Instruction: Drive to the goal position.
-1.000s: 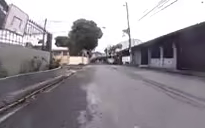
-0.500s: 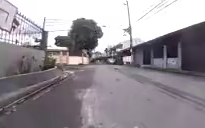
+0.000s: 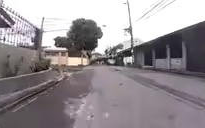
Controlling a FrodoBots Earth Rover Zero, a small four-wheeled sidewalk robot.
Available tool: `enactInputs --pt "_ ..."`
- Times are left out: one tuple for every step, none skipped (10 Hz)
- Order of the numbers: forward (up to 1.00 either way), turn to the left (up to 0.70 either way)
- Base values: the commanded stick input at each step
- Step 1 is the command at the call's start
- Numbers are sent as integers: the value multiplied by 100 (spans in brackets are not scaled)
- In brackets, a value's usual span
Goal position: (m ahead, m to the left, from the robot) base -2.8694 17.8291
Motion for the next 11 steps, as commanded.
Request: enactInputs --pt "100 0" --pt "100 0" --pt "100 0" --pt "100 0" --pt "100 0" --pt "100 0" --pt "100 0" --pt "100 0" --pt "100 0" --pt "100 0" --pt "100 0"
